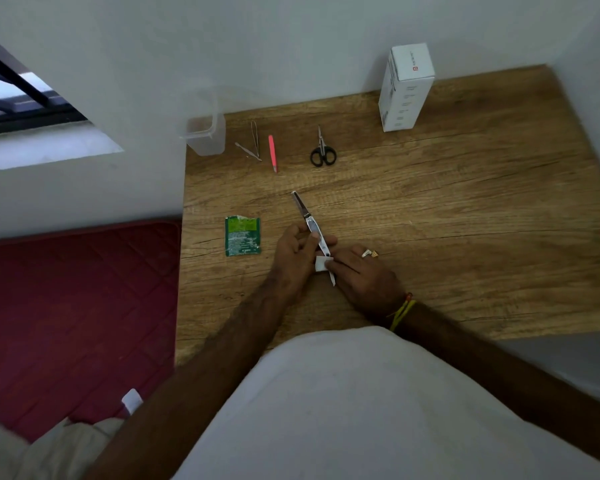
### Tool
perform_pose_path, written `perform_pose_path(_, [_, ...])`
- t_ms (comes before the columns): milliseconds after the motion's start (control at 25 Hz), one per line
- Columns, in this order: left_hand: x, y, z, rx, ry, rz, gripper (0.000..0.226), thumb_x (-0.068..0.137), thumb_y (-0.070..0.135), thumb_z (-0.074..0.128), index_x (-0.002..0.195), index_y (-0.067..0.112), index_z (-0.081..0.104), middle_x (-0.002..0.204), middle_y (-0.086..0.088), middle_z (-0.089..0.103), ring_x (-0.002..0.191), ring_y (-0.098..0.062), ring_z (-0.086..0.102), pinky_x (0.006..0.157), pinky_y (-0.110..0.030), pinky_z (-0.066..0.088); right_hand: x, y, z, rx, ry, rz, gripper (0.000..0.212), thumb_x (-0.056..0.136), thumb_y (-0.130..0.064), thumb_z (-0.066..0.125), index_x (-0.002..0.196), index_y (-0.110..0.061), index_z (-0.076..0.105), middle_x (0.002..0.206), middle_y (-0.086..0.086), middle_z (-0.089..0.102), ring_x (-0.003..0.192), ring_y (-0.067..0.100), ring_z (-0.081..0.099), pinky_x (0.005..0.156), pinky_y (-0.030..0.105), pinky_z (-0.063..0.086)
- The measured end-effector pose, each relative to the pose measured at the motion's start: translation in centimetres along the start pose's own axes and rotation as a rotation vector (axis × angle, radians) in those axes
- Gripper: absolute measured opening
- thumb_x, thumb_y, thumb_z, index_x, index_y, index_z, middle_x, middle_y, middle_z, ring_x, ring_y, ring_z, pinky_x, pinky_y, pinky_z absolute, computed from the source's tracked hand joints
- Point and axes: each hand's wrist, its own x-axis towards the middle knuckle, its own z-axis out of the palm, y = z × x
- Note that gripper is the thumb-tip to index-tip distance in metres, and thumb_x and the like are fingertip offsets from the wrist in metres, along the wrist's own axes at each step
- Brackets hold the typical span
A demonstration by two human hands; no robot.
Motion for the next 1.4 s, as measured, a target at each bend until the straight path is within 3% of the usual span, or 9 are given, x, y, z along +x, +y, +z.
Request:
perform_pose_path(200, [0.0,-0.1,-0.1,-0.002,0.005,0.014,0.019,0.105,0.008,0.044,0.122,0.004,0.052,0.110,-0.023,0.070,0.086,-0.021,0.073,0.074,-0.031,0.062,-0.3,0.0,0.5,-0.024,0.011,0.018,0.025,0.090,-0.013,0.057,0.106,0.000,0.072,0.108,0.018,0.069,0.094,0.032,0.067,0.078,0.038,0.055])
perform_pose_path(600, [-0.4,0.1,0.3,-0.022,0.002,0.010,0.018,0.106,0.008,0.044,0.122,0.006,0.051,0.101,-0.013,0.072,0.077,-0.015,0.075,0.063,-0.026,0.060,-0.6,-0.1,0.2,-0.004,0.019,0.011,0.013,0.089,-0.011,0.066,0.099,-0.004,0.072,0.102,0.013,0.069,0.090,0.028,0.064,0.073,0.039,0.052])
perform_pose_path(840, [-0.3,-0.3,0.1,-0.037,-0.003,-0.001,0.021,0.106,0.012,0.044,0.124,0.005,0.050,0.109,-0.020,0.071,0.085,-0.026,0.075,0.070,-0.037,0.063,-1.2,0.0,0.1,0.018,-0.004,-0.022,0.017,0.093,-0.014,0.058,0.099,-0.005,0.072,0.100,0.011,0.069,0.085,0.029,0.064,0.069,0.041,0.053])
perform_pose_path(1400, [-0.1,-0.4,-0.1,-0.027,-0.026,0.002,0.015,0.106,0.015,0.044,0.119,0.014,0.051,0.110,-0.018,0.072,0.094,-0.031,0.074,0.074,-0.041,0.062,-1.8,0.3,0.1,0.084,0.000,-0.039,0.016,0.088,-0.015,0.064,0.098,-0.007,0.074,0.095,0.008,0.070,0.085,0.028,0.064,0.068,0.039,0.052])
